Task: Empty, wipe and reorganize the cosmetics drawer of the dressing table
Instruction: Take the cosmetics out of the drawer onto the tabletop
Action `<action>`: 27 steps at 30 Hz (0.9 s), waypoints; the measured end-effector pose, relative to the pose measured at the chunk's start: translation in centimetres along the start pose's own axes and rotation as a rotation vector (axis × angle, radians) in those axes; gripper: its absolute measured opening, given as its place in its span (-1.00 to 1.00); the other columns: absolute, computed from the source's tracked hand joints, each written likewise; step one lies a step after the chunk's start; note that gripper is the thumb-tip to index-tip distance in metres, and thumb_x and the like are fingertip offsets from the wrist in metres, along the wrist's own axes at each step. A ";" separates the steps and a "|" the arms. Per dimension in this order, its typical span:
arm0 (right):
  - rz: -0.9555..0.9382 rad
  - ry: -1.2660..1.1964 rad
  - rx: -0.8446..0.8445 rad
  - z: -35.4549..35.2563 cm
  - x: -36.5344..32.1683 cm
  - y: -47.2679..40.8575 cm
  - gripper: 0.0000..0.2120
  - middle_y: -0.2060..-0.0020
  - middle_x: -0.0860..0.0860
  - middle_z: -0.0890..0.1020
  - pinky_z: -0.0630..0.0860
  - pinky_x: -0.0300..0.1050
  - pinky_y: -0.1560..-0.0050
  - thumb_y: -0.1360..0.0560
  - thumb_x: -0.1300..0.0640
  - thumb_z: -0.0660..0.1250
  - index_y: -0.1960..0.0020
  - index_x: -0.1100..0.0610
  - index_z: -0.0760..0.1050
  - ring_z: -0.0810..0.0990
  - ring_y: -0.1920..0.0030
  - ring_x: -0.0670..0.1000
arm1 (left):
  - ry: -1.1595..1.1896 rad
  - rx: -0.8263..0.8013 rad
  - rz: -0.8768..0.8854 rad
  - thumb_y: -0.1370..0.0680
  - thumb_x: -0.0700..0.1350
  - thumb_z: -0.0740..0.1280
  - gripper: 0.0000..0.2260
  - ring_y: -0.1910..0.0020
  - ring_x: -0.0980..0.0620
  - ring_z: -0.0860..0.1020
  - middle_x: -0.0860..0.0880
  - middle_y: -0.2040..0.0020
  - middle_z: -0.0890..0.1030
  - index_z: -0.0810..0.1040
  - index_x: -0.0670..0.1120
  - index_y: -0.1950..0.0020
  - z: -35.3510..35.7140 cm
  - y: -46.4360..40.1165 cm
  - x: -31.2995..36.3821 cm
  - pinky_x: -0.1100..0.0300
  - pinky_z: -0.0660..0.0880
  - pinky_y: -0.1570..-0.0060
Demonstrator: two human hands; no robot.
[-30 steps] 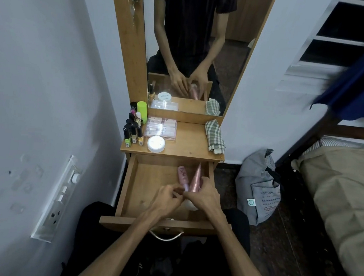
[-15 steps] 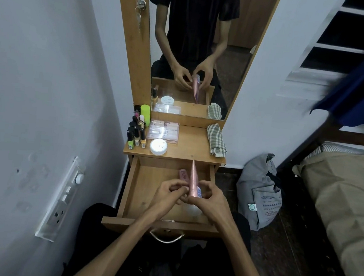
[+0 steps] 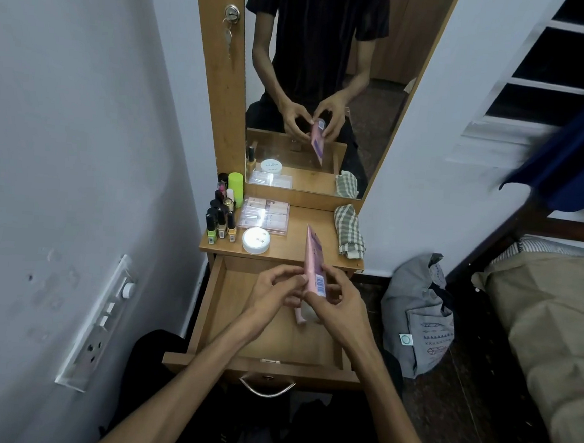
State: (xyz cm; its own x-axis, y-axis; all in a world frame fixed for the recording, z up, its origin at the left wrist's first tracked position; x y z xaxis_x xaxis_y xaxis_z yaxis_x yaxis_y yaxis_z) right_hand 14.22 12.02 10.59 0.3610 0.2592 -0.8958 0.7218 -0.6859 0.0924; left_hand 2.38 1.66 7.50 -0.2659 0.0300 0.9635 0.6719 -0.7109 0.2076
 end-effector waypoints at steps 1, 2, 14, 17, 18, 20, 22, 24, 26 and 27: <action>-0.004 -0.019 -0.011 -0.1 -0.2 -0.3 -0.42 -0.17 -0.16 0.61 0.63 -0.11 -0.06 -0.47 -0.06 0.48 -0.46 -0.18 0.41 0.59 -0.12 -0.17 | 0.013 0.009 0.000 -0.59 -0.17 0.40 -0.77 0.13 -0.02 0.69 -0.17 0.01 0.73 0.62 -0.16 -0.24 0.1 -0.2 0.2 0.12 0.65 0.11; -0.010 -0.032 -0.022 -0.1 -0.4 -0.6 -0.42 -0.20 -0.14 0.60 0.63 -0.08 -0.09 -0.47 -0.05 0.47 -0.46 -0.17 0.41 0.58 -0.15 -0.15 | 0.024 0.020 0.000 -0.59 -0.18 0.40 -0.77 0.14 -0.02 0.68 -0.18 0.01 0.73 0.62 -0.17 -0.24 0.1 -0.6 0.4 0.12 0.65 0.11; -0.137 0.208 0.126 -0.4 -4.2 -7.1 -0.48 -0.21 -0.01 0.64 0.46 -0.27 0.03 -0.50 0.00 0.46 -0.42 0.04 0.45 0.63 -0.10 -0.03 | -0.011 0.164 -0.002 -0.60 -0.25 0.35 -0.76 0.07 -0.01 0.70 -0.13 -0.10 0.70 0.62 -0.17 -0.26 0.7 -6.6 2.4 0.15 0.66 0.13; -0.132 0.321 0.127 0.4 -4.3 -9.1 -0.48 -0.23 0.06 0.63 0.46 -0.18 0.00 -0.49 0.01 0.47 -0.40 0.10 0.45 0.63 -0.15 0.07 | -0.072 0.173 -0.007 -0.62 -0.21 0.32 -0.77 -0.02 -0.03 0.70 -0.12 -0.12 0.71 0.64 -0.16 -0.26 0.6 -7.9 2.4 0.04 0.66 -0.05; -0.125 0.343 0.120 0.7 -4.3 -9.8 -0.48 -0.23 0.08 0.63 0.47 -0.17 -0.01 -0.49 0.02 0.48 -0.38 0.11 0.44 0.63 -0.14 0.09 | -0.080 0.168 -0.014 -0.62 -0.20 0.32 -0.77 -0.04 -0.04 0.69 -0.12 -0.12 0.71 0.65 -0.16 -0.25 0.6 -8.3 2.4 -0.02 0.65 -0.11; -0.116 0.393 0.112 1.2 -4.2 -10.9 -0.49 -0.20 0.12 0.64 0.52 -0.12 -0.02 -0.46 0.05 0.49 -0.34 0.14 0.45 0.63 -0.12 0.13 | -0.129 0.172 -0.028 -0.62 -0.16 0.33 -0.78 -0.07 -0.03 0.67 -0.09 -0.10 0.71 0.68 -0.13 -0.21 0.6 -8.7 2.6 -0.01 0.62 -0.16; -0.117 0.463 0.115 1.7 -4.1 -11.6 -0.49 -0.16 0.13 0.64 0.56 -0.06 -0.02 -0.45 0.02 0.48 -0.32 0.15 0.44 0.63 -0.09 0.15 | -0.209 0.191 -0.029 -0.61 -0.12 0.32 -0.80 -0.01 0.03 0.65 -0.07 -0.05 0.71 0.70 -0.11 -0.13 0.5 -8.9 3.1 0.14 0.58 -0.08; -0.112 0.506 0.122 2.1 -3.8 -12.1 -0.50 -0.13 0.13 0.62 0.57 -0.03 0.01 -0.46 -0.05 0.46 -0.30 0.13 0.43 0.63 -0.07 0.16 | -0.250 0.205 -0.041 -0.61 -0.11 0.31 -0.79 0.09 0.08 0.60 -0.06 0.02 0.70 0.70 -0.14 -0.09 0.4 -9.1 3.1 0.26 0.49 0.09; -0.103 0.548 0.131 2.4 -3.5 -12.3 -0.58 -0.08 0.15 0.62 0.51 -0.05 0.07 -0.48 -0.05 0.42 -0.24 0.15 0.47 0.62 -0.04 0.18 | -0.265 0.208 -0.054 -0.60 -0.11 0.30 -0.78 0.16 0.11 0.56 -0.06 0.09 0.68 0.70 -0.17 -0.06 0.3 -9.1 3.1 0.28 0.43 0.18; -0.100 0.570 0.136 2.4 -3.4 -12.3 -0.63 -0.06 0.15 0.63 0.46 -0.07 0.11 -0.49 -0.03 0.40 -0.19 0.15 0.50 0.62 -0.03 0.19 | -0.279 0.209 -0.057 -0.60 -0.10 0.30 -0.78 0.16 0.10 0.55 -0.08 0.09 0.68 0.70 -0.18 -0.05 0.3 -9.1 3.1 0.26 0.42 0.16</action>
State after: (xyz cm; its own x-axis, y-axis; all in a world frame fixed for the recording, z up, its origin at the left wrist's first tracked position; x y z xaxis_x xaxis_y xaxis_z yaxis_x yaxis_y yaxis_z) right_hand 2.67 17.95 11.46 0.5825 0.6252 -0.5195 0.7001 -0.7106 -0.0703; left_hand -4.34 8.46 8.61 -0.1276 0.2765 0.9525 0.7961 -0.5443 0.2647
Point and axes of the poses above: each hand's wrist, its own y-axis away from the middle knuckle, its own z-axis out of the palm, x = y × z, the point moved 7 cm from there along -y, towards the middle knuckle
